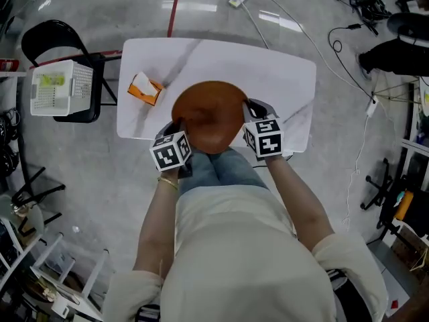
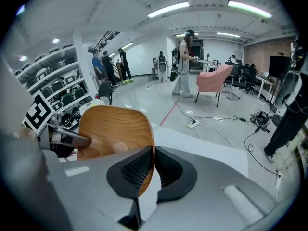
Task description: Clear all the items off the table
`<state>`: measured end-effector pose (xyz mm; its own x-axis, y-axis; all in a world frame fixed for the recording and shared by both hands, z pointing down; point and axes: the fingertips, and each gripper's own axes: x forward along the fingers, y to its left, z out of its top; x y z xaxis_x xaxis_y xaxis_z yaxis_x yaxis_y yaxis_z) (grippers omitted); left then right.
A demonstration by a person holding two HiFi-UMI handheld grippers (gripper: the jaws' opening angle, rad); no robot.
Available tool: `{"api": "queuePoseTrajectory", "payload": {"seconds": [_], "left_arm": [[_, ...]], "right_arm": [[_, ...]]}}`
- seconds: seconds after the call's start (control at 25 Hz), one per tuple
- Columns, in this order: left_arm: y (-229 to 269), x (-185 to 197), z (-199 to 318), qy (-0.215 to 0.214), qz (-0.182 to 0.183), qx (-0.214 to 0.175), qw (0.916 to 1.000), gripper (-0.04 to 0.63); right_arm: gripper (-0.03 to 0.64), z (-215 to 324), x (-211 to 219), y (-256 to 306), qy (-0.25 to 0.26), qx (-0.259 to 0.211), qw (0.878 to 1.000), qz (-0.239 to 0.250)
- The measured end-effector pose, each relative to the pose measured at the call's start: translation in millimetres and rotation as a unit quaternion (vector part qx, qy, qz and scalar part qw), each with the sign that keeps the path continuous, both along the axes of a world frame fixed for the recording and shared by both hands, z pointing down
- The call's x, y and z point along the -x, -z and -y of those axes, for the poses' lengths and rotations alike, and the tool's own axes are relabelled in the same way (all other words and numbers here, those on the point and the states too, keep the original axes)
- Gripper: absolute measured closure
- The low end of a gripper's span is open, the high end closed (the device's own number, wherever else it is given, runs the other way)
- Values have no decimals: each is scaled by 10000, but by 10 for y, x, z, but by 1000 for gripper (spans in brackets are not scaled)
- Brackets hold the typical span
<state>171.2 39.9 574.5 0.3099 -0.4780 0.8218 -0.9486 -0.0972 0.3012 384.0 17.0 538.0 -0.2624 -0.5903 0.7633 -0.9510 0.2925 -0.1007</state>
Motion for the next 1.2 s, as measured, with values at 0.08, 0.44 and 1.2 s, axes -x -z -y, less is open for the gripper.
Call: {"api": "queuePoseTrajectory", "payload": {"seconds": [0.08,0.44,1.2], "left_arm": [[91,63,-20,108,3,-86,9999,557],[408,360,-147,592,46,-370,9975,557],[634,1930,-557,1482,-12,-546,9874,557]], "right_arm": [[603,0,69,108,95,-96,9999,44],[604,-1,383,425,517,-327,9980,168],[604,-69,2052,687,1465,-463,9880,146]]}}
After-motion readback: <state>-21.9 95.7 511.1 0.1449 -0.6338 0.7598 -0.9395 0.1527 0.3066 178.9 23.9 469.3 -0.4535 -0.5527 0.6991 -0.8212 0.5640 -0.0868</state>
